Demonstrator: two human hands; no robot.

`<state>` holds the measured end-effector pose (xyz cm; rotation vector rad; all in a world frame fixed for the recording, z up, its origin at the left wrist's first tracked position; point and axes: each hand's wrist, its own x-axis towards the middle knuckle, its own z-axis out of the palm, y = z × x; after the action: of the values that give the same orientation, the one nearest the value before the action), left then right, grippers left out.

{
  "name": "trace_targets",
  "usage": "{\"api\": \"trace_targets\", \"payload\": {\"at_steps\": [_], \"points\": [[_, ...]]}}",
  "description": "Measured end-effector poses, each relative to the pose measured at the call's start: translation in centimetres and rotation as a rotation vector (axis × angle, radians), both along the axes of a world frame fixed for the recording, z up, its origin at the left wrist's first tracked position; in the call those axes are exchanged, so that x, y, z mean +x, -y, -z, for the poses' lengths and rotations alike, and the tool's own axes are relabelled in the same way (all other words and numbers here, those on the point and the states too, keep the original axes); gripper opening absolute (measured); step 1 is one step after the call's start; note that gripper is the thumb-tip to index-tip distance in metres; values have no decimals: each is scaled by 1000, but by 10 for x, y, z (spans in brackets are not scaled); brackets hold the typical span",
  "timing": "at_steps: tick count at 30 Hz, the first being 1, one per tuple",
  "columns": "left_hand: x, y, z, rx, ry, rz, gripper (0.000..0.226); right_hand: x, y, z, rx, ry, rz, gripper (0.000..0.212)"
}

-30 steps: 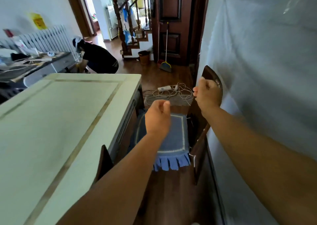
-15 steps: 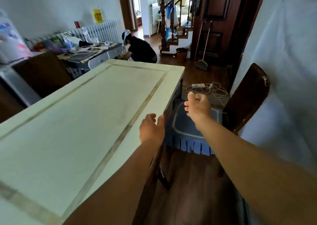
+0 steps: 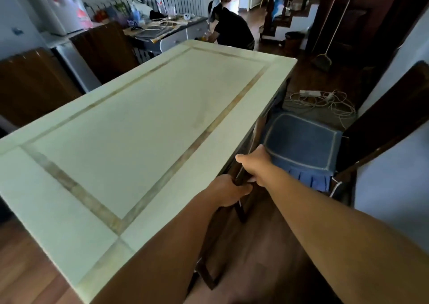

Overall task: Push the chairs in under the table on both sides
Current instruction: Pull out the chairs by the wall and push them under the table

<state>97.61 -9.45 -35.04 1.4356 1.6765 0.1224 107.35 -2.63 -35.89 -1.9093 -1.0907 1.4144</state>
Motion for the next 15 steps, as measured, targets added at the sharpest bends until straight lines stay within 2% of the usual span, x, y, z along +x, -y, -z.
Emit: {"api": "trace_targets", "payload": {"at_steps": [3,5,10,12,15], "points": [[0,8,-1,10,-59,14,12,0,8,5,-85,-86,-17,70],[-1,15,-3,-7,-116,10,7,1,11,4,-100,-100,-43,66],[-3,34,-3,43,-275,24,5,-2,17,3,-124,-106,-53,63],[-6,40,-4,63,-347,68,15,-4,21,5,-119,-114,-61,61],[-11,47,-4,59,-373,129,17,-3,22,8,-92,-91,-43,57]]}}
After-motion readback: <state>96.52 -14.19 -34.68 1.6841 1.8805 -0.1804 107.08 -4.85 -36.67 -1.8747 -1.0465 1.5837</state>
